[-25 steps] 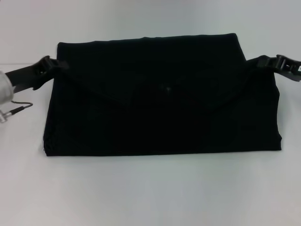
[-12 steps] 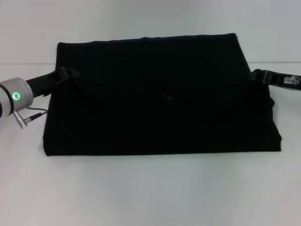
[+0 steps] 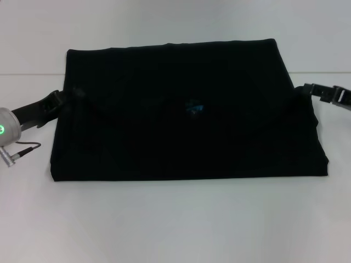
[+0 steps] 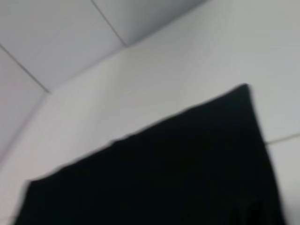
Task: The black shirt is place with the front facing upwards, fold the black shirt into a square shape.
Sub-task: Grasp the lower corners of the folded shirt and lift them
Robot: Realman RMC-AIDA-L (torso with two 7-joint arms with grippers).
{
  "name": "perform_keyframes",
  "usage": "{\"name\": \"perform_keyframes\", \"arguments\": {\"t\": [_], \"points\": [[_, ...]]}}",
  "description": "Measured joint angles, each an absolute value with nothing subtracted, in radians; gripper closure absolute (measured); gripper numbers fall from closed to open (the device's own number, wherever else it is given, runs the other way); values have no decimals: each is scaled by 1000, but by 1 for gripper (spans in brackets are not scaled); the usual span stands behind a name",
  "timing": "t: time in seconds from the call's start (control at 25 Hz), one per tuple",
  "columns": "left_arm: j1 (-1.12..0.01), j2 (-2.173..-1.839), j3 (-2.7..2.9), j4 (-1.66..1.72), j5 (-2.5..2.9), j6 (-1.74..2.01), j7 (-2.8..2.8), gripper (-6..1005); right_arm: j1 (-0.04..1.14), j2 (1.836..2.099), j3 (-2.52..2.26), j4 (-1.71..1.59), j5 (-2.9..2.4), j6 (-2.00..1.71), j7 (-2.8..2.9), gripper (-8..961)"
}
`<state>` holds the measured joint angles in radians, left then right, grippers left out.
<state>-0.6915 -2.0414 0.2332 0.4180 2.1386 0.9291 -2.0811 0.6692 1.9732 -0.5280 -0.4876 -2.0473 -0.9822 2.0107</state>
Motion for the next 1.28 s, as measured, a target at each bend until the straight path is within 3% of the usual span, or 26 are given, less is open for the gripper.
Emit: {"name": "perform_keyframes", "arguments": {"t": [0.2,0.32,0.48,0.68,0.8,1.28], "points": [[-665,-1972,247,405,2149,1138,-2109,386,598,1953,-514,-492,-1875,-1188,1834,193],[-642,-1911,333,395,2152,1243,-2220,264,566,1951,-526,-494,-1852,-1360,1616,153],[-616,-1856,501,397,2152,1271,-2335,161,549,1979,-556,-498,-1935,-1492,1368,129],[-607,-1853,572,407,2188,1244,-2353,164,548,2051,-559,-502,-2036,-1502,1192,130],[-610,-1862,574,408,2220,1208,-2353,168,555,2077,-559,-502,-2073,-1491,1147,130],[-614,-1874,629,407,2229,1175,-2353,189,566,2086,-581,-497,-2103,-1481,1147,132]]}}
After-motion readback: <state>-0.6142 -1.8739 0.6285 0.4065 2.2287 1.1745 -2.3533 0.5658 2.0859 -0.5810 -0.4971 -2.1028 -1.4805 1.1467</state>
